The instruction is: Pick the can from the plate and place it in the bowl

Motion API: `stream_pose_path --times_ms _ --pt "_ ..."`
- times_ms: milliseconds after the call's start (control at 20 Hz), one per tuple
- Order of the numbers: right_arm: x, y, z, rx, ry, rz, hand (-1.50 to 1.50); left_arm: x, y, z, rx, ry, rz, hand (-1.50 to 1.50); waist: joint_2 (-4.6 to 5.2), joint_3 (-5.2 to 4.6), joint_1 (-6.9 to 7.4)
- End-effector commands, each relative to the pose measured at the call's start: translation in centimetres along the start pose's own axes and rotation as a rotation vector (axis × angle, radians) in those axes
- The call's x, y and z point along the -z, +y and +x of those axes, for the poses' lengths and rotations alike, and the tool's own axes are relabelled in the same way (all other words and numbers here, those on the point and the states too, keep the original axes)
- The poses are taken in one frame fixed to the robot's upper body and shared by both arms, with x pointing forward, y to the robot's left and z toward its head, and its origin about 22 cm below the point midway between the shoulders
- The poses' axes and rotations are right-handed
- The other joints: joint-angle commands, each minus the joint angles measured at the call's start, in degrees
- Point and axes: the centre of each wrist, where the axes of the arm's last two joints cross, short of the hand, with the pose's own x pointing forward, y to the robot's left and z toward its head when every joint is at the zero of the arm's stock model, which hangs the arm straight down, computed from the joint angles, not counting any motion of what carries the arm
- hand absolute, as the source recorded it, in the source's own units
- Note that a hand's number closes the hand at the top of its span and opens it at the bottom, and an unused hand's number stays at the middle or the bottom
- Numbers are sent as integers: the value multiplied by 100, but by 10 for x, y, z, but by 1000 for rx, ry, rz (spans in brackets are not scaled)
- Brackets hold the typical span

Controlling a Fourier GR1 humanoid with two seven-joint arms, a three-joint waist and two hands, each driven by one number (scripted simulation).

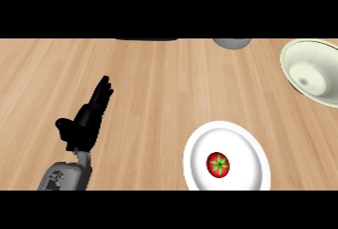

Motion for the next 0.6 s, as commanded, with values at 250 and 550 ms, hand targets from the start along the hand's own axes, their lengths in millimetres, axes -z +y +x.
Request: stream_pose_path --times_ms 250,550 --pt "26 -9 -24 -175 -36 62 150 14 -5 15 13 -18 -40 0 50 1 229" --pt "35 22 -80 -230 14 44 150 16 -9 9 3 -19 -57 0 95 5 352"
